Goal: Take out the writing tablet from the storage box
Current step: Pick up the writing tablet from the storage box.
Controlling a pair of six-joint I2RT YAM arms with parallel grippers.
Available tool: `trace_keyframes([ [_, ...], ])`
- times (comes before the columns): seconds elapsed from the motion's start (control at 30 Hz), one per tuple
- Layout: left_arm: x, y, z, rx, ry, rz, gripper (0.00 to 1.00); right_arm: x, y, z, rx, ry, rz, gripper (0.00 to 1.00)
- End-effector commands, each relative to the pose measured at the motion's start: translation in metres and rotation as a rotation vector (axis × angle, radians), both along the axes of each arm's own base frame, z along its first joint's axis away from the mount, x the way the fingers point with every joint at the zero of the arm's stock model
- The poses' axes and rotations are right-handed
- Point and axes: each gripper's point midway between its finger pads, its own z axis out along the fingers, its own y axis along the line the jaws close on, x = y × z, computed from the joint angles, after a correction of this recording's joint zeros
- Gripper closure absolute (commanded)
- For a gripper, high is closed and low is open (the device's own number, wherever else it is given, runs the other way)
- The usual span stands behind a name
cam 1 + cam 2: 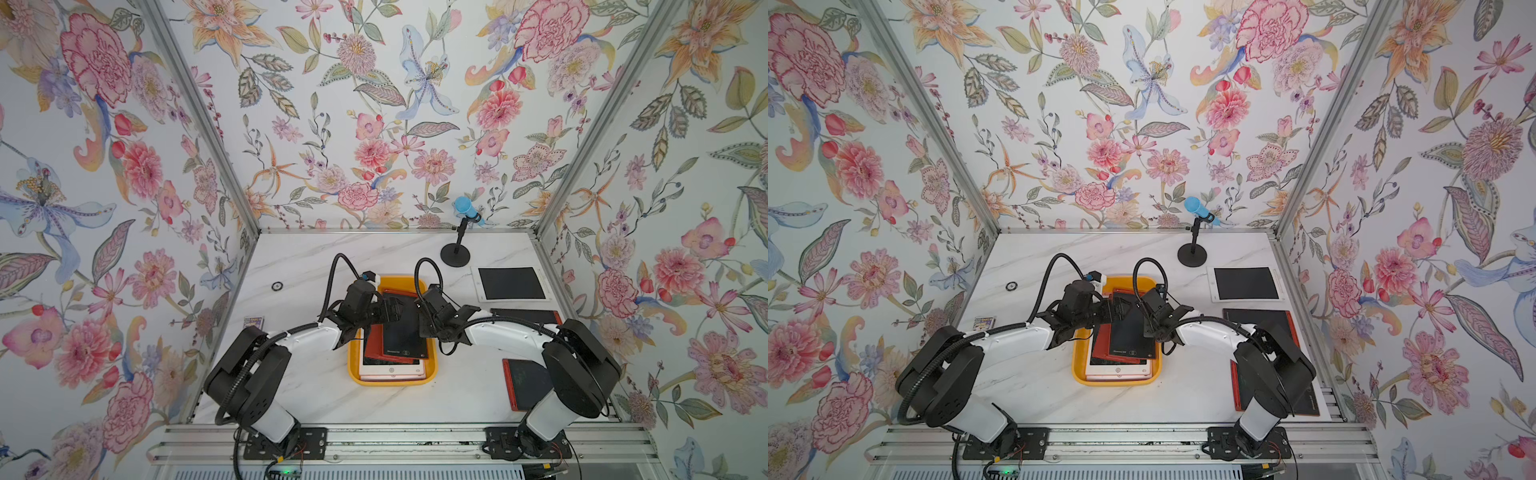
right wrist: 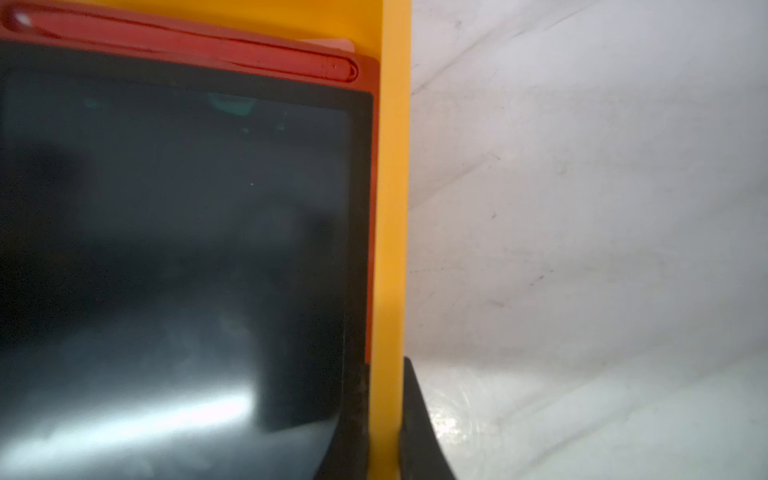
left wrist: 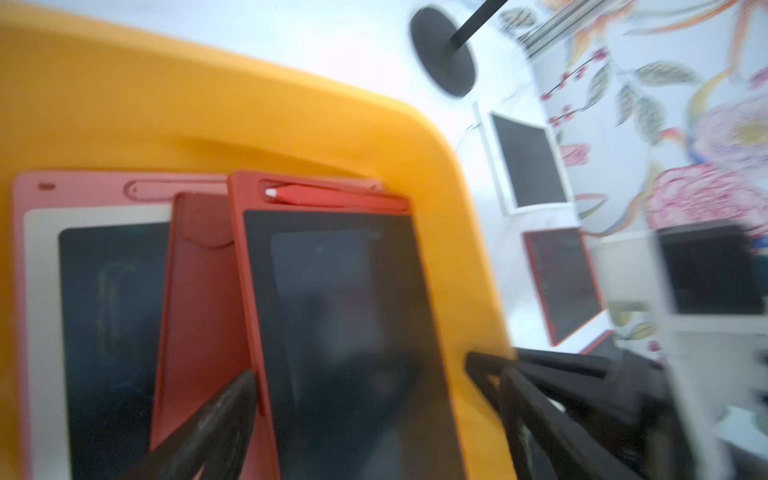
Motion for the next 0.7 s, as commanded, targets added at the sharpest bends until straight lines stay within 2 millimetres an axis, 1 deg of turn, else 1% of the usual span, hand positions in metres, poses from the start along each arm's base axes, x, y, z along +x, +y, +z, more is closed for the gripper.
trace_keyframes([
  [0.0,-0.018,-0.029,0.06,-0.232,-0.079,-0.123,0.08,0.0,0.017,-0.009,0.038,0.016,0.021,0.91],
  [0.07,-0.02,-0.029,0.063,-0.258,-0.076,-0.123,0.08,0.001,0.017,-0.009,0.038,0.015,0.019,0.91],
  [0.13,-0.021,-0.029,0.059,-0.247,-0.061,-0.122,0.08,0.002,0.018,-0.006,0.044,0.012,0.03,0.91],
  [0.23,-0.018,-0.026,0.042,-0.188,-0.037,-0.112,0.08,0.007,0.012,0.0,0.04,0.001,0.023,0.91],
  [0.3,-0.017,-0.023,0.031,-0.172,-0.022,-0.094,0.08,0.009,0.007,-0.001,0.043,0.001,0.0,0.91],
  [0.37,-0.016,-0.02,0.021,-0.146,-0.013,-0.08,0.09,0.008,0.008,-0.002,0.054,0.006,0.001,0.91],
  [0.43,-0.015,-0.013,0.013,-0.08,-0.014,-0.059,0.1,0.007,0.005,-0.002,0.05,0.004,-0.004,0.91],
  [0.53,-0.008,0.016,-0.002,0.123,-0.029,0.02,0.09,0.007,0.001,0.001,0.045,-0.007,-0.01,0.9],
  [0.6,-0.007,0.034,-0.012,0.237,-0.023,0.059,0.06,0.008,-0.001,0.002,0.039,-0.013,-0.012,0.9],
  [0.67,-0.01,0.038,-0.022,0.273,-0.007,0.055,0.05,0.008,-0.002,0.002,0.041,-0.014,-0.017,0.9],
])
